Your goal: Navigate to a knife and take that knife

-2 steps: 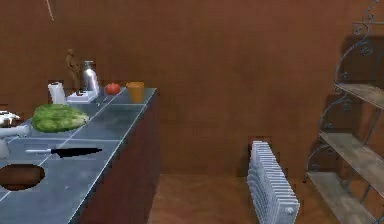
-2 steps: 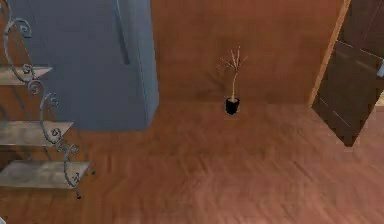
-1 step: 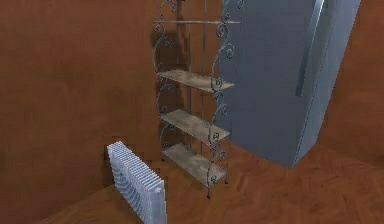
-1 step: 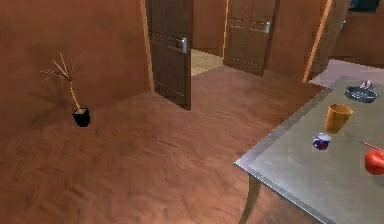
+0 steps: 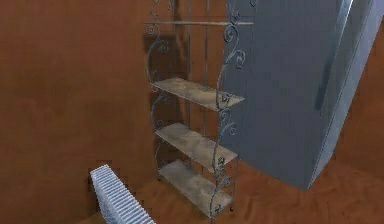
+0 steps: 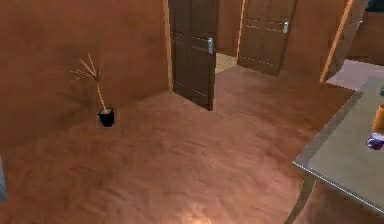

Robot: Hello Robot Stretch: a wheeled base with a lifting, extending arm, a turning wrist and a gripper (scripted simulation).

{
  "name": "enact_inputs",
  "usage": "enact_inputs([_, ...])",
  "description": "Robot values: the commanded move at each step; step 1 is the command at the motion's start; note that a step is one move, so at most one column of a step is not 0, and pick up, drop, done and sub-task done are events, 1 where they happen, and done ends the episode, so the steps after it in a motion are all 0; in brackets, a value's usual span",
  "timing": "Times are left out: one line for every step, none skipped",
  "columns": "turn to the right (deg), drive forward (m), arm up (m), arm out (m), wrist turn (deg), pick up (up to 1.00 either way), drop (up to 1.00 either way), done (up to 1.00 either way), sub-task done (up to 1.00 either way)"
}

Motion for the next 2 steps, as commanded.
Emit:
enact_inputs([45.0, 0.0, 0.0, 0.0, 0.0, 0.0, 0.0, 0.0, 0.0])
enact_inputs([9.0, 0.0, 0.0, 0.0, 0.0, 0.0, 0.0, 0.0, 0.0])
